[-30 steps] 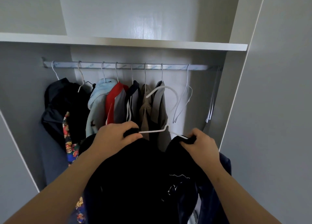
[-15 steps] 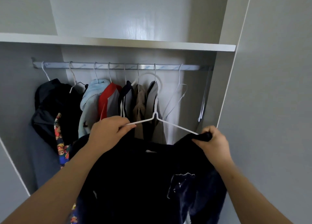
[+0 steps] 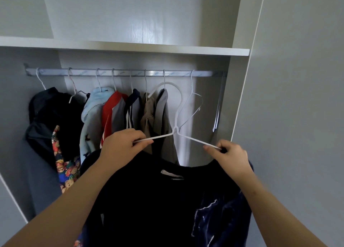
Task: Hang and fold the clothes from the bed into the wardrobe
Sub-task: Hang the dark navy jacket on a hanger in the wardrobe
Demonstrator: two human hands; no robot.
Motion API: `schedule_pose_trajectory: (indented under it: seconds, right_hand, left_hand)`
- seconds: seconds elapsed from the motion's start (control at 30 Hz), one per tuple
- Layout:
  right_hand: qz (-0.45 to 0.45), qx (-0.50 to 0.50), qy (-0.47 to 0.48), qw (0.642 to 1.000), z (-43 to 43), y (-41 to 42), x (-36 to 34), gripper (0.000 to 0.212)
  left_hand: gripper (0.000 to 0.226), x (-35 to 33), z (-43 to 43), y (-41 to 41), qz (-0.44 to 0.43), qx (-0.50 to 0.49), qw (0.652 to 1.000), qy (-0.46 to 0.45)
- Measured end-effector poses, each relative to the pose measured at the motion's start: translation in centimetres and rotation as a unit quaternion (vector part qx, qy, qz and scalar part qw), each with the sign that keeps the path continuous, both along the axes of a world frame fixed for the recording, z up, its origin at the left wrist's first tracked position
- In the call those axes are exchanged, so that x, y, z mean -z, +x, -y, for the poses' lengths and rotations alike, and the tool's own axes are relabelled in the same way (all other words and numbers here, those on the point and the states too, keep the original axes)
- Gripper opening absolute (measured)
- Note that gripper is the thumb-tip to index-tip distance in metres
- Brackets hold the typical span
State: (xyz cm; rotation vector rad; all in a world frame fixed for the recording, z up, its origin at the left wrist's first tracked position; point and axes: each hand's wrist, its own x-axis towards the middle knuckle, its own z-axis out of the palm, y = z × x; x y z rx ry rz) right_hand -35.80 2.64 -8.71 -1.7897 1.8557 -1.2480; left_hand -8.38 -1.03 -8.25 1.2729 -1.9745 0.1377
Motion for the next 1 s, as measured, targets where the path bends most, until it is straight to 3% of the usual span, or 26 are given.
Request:
schedule_pose_trajectory:
  seconds: [0.1, 0.2, 0.3, 0.37, 0.47, 0.5, 0.6, 0.7, 0.87, 1.0]
  right_hand:
    - [0.049, 0.022, -0.046, 0.998, 0.0, -0.4, 1.0, 0.038]
    - [0.060, 0.017, -0.136, 0.989, -0.2, -0.7, 1.9, 0.038]
    - [-0.026, 0.023, -0.187, 0.982, -0.2, -1.5, 2.0, 0.040]
    - [-0.103, 0.043, -0.146, 0.983, -0.3, -1.1, 1.5, 0.030]
    - [-0.188, -0.020, -0.081, 0.979, -0.8, 0.9, -0.3, 0.012]
    - [-0.184, -0.043, -0.059, 0.980, -1.0, 1.4, -0.8, 0.025]
    - [-0.086, -0.073, 0.029, 0.993, -0.8, 1.1, -1.9, 0.051]
    - [0.024, -0.101, 0.125, 0.987, -0.6, -0.4, -1.8, 0.048]
    - [0.099, -0.087, 0.223, 0.966, -2.1, -2.9, -0.8, 0.043]
    - [0.163, -0.069, 0.292, 0.940, -3.5, -5.7, -0.6, 0.037]
  left_hand:
    - [0.047, 0.0, 0.2, 1.1, 0.005, -0.031, 0.997, 0.073]
    - [0.025, 0.5, 0.4, 1.6, -0.128, -0.031, 0.986, 0.104]
    - [0.029, 0.4, 0.2, 1.2, -0.196, -0.035, 0.975, 0.094]
    - [0.031, 0.3, -0.3, 0.0, -0.195, -0.009, 0.975, 0.104]
    - [0.035, 0.3, -1.0, -2.4, -0.173, 0.041, 0.976, 0.124]
    - [0.033, 0.3, -1.0, -3.1, -0.170, 0.048, 0.976, 0.130]
    - [0.029, 0.8, -0.9, -4.4, -0.167, 0.058, 0.974, 0.143]
    - [0.028, 1.2, -0.9, -5.7, -0.145, 0.068, 0.973, 0.165]
    - [0.015, 2.1, -0.6, -7.7, -0.077, 0.123, 0.970, 0.197]
    - [0.015, 3.1, -0.4, -9.1, -0.147, 0.073, 0.964, 0.211]
